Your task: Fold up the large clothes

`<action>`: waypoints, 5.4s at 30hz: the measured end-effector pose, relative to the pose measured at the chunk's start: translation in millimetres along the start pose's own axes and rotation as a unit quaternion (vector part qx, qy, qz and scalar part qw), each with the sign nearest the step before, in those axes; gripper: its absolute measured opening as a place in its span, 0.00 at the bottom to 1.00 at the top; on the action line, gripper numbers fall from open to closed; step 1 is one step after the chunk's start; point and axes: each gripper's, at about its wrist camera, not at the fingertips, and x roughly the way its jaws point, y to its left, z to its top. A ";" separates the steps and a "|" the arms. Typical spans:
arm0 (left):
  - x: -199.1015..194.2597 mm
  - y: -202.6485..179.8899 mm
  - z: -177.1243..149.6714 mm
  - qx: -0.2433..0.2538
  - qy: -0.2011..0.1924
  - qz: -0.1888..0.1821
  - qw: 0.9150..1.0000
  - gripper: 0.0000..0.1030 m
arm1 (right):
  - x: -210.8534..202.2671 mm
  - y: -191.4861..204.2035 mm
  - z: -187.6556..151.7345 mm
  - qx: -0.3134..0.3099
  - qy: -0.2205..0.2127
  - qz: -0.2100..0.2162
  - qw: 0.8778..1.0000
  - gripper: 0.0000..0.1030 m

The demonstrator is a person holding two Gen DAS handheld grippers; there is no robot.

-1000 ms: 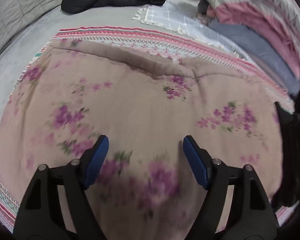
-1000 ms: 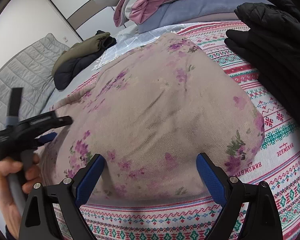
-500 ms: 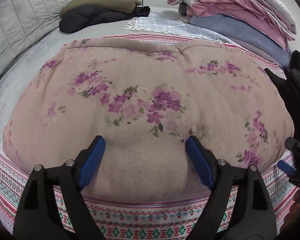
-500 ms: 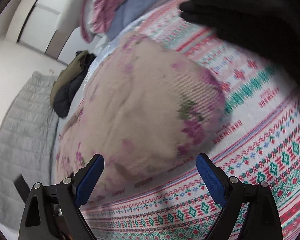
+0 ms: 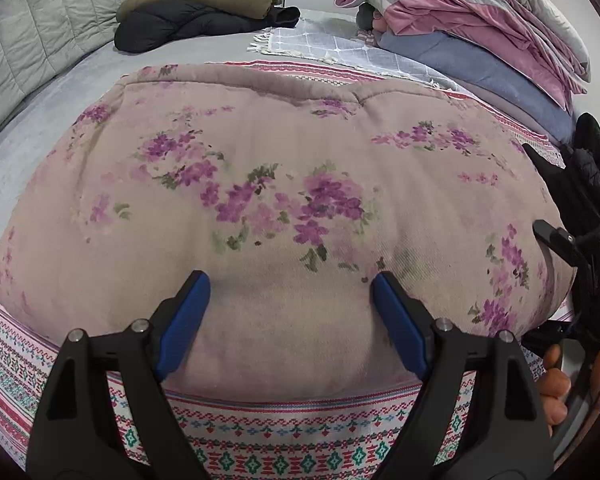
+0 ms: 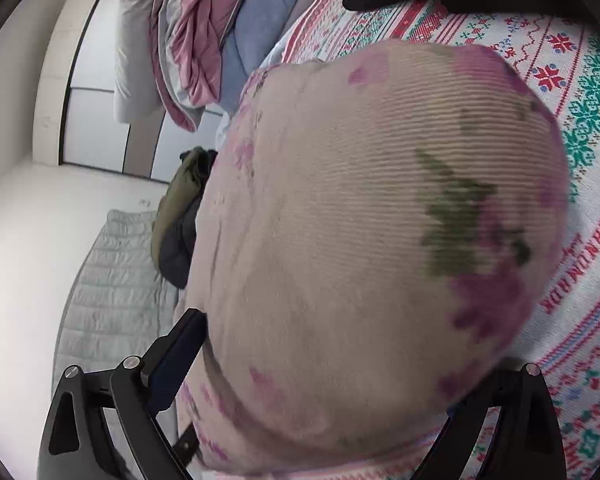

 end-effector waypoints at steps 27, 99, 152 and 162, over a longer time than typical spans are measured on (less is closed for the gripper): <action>3.2 0.0 -1.5 -0.007 -0.005 0.013 1.000 0.82 | -18.3 57.9 -17.6 -0.114 -0.077 0.028 0.990 0.42; 10.5 234.1 -1.5 -0.313 0.028 -0.281 0.907 0.71 | 8.6 202.2 -109.7 -0.433 -0.194 -0.237 0.848 0.38; -58.2 366.8 -27.1 -0.432 -0.096 -0.315 0.840 0.64 | 158.8 340.4 -333.2 -0.668 -0.043 -0.096 0.737 0.40; -42.0 339.4 -17.2 -0.385 -0.061 -0.330 0.860 0.56 | 180.2 301.2 -367.6 -0.737 -0.003 -0.099 0.668 0.41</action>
